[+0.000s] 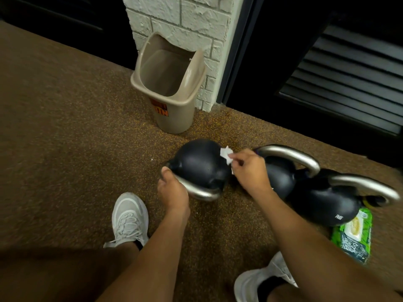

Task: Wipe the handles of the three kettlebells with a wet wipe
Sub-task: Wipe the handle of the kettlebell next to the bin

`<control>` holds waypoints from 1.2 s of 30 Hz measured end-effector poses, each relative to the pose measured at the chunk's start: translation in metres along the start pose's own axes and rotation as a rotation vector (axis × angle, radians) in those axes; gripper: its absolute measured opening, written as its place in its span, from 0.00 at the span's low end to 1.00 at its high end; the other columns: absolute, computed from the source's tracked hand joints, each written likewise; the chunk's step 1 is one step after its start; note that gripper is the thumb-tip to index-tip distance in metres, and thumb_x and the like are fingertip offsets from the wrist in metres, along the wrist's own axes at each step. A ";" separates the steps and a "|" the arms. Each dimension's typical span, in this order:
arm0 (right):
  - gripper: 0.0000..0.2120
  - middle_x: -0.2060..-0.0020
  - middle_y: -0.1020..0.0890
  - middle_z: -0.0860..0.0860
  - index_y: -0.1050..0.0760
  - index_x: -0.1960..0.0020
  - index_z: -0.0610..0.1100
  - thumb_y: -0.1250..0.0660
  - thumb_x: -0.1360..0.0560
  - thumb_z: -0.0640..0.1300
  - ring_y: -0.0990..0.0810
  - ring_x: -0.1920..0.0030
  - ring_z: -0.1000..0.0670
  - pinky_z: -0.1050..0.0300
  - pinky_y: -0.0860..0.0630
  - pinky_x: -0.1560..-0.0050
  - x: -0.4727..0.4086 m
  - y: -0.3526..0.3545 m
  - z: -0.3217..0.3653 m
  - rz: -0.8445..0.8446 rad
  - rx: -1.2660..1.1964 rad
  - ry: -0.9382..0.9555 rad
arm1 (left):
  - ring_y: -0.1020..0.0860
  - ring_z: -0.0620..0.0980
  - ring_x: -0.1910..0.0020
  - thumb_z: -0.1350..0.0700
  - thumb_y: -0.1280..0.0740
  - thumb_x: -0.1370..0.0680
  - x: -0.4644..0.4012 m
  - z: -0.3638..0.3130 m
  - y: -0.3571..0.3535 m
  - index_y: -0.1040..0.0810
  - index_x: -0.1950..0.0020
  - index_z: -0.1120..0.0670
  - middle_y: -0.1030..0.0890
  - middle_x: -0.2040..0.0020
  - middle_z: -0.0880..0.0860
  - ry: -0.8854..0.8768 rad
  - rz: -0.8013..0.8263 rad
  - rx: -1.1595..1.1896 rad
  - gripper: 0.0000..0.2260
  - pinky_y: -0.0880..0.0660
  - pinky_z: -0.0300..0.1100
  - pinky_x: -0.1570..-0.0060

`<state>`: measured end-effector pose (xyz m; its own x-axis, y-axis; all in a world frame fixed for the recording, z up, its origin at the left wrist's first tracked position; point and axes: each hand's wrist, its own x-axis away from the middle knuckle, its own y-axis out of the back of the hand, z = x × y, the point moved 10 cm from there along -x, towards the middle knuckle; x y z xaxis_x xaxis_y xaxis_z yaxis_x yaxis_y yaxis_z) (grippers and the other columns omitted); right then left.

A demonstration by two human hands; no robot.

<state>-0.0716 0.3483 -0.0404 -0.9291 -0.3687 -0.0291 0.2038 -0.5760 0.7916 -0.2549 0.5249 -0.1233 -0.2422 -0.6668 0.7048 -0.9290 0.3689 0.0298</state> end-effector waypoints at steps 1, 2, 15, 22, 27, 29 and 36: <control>0.10 0.53 0.18 0.46 0.15 0.47 0.39 0.33 0.25 0.34 0.20 0.56 0.50 0.72 0.33 0.48 -0.007 -0.007 0.002 -0.001 0.009 -0.008 | 0.21 0.60 0.37 0.33 0.43 0.24 0.001 -0.002 0.000 0.26 0.29 0.53 0.20 0.34 0.58 0.001 -0.002 0.005 0.32 0.26 0.59 0.33; 0.10 0.52 0.19 0.46 0.15 0.47 0.40 0.33 0.25 0.35 0.20 0.53 0.48 0.68 0.31 0.46 -0.012 -0.020 0.006 0.038 0.023 -0.010 | 0.22 0.59 0.37 0.34 0.42 0.22 0.002 -0.003 0.000 0.26 0.29 0.54 0.20 0.35 0.58 0.000 -0.009 -0.001 0.31 0.26 0.58 0.33; 0.09 0.55 0.21 0.49 0.16 0.52 0.43 0.33 0.27 0.35 0.21 0.53 0.47 0.52 0.24 0.46 -0.020 -0.058 0.035 0.210 0.055 0.172 | 0.20 0.58 0.42 0.40 0.42 0.16 0.000 -0.003 -0.013 0.26 0.38 0.53 0.19 0.39 0.58 0.010 0.041 0.011 0.18 0.23 0.55 0.37; 0.09 0.56 0.20 0.55 0.14 0.54 0.48 0.31 0.28 0.37 0.20 0.52 0.51 0.55 0.24 0.46 -0.017 -0.078 0.039 0.605 0.176 0.275 | 0.19 0.58 0.44 0.39 0.40 0.18 -0.003 0.000 -0.014 0.26 0.40 0.53 0.18 0.41 0.58 0.027 0.037 0.060 0.19 0.22 0.55 0.38; 0.09 0.50 0.20 0.49 0.17 0.51 0.48 0.35 0.24 0.40 0.21 0.49 0.47 0.56 0.26 0.46 -0.042 -0.062 0.038 0.338 0.164 0.045 | 0.19 0.55 0.46 0.41 0.42 0.16 -0.004 -0.002 -0.018 0.27 0.39 0.53 0.19 0.43 0.57 0.030 0.052 0.044 0.17 0.23 0.50 0.45; 0.09 0.48 0.20 0.48 0.17 0.49 0.46 0.35 0.24 0.39 0.21 0.50 0.47 0.56 0.25 0.49 -0.044 -0.073 0.065 0.307 0.086 0.025 | 0.19 0.56 0.46 0.41 0.41 0.16 -0.005 -0.003 -0.016 0.26 0.40 0.52 0.18 0.44 0.57 0.029 0.046 0.053 0.16 0.22 0.52 0.42; 0.11 0.47 0.18 0.41 0.20 0.44 0.41 0.31 0.24 0.44 0.21 0.45 0.40 0.52 0.24 0.49 -0.028 -0.129 0.134 0.547 0.226 0.154 | 0.18 0.56 0.45 0.42 0.43 0.16 -0.003 -0.009 -0.005 0.21 0.35 0.58 0.17 0.42 0.59 -0.065 -0.016 -0.009 0.23 0.21 0.55 0.41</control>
<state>-0.1132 0.5309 -0.0596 -0.6497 -0.6782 0.3434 0.5521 -0.1104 0.8264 -0.2468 0.5312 -0.1191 -0.2456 -0.7131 0.6567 -0.9303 0.3637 0.0471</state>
